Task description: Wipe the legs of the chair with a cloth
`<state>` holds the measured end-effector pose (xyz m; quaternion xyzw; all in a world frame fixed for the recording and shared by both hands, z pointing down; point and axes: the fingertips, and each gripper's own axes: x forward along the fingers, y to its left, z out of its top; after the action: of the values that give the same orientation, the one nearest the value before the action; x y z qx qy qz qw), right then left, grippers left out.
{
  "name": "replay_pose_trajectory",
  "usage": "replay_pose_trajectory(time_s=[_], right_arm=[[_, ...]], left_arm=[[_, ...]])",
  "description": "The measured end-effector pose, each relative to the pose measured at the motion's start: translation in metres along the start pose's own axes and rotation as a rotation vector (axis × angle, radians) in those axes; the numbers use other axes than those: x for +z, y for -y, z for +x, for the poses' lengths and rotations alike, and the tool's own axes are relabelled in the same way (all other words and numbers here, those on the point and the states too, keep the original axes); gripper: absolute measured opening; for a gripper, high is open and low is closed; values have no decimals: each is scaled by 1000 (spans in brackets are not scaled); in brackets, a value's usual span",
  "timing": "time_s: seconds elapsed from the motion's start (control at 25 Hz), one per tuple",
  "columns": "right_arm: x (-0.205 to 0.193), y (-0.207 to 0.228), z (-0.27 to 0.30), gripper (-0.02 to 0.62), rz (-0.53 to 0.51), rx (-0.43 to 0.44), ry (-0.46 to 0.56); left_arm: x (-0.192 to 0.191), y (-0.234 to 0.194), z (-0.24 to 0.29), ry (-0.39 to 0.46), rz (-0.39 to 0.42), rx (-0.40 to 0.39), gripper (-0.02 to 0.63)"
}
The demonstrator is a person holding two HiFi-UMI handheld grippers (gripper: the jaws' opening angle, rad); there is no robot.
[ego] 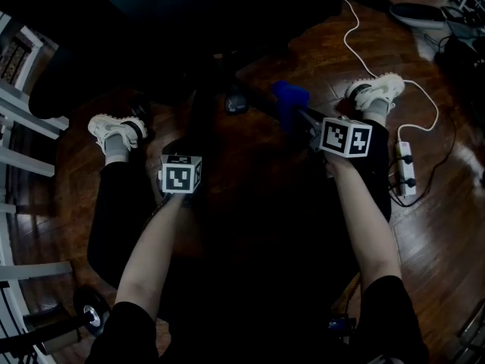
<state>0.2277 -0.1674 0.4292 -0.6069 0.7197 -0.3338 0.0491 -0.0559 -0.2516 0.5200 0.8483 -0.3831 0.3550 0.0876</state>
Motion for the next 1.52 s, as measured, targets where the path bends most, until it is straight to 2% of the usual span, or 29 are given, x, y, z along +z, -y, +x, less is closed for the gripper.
replay_pose_trajectory(time_s=[0.08,0.16,0.24,0.36,0.52,0.72,0.88,1.04,1.24,1.52], right_arm=[[16,-15,27,74,-66,26,-8],[22,-31,58,74,-88,54,-31],[20,-46,88,74,-59,86,-58],[13,-62,123,74,11,120,-96],[5,-54,141,74,42,69,-146],[1,-44,123,74,6,47,-186],[-12,-23,88,75,43,56,-207],[-26,-1,52,74,36,32,-227],[-36,24,14,75,73,12,-239],[-46,44,-15,75,66,-3,-269]], left_arm=[[13,2,-5,28,47,22,169],[34,5,-16,79,103,48,169],[50,12,-27,140,117,51,169],[63,31,-38,207,100,7,169],[60,49,-35,206,108,-37,169],[47,38,-31,170,120,-24,169],[39,27,-29,150,119,4,169],[27,16,-21,104,126,37,170],[26,17,-22,113,121,44,174],[33,22,-28,140,131,47,176]])
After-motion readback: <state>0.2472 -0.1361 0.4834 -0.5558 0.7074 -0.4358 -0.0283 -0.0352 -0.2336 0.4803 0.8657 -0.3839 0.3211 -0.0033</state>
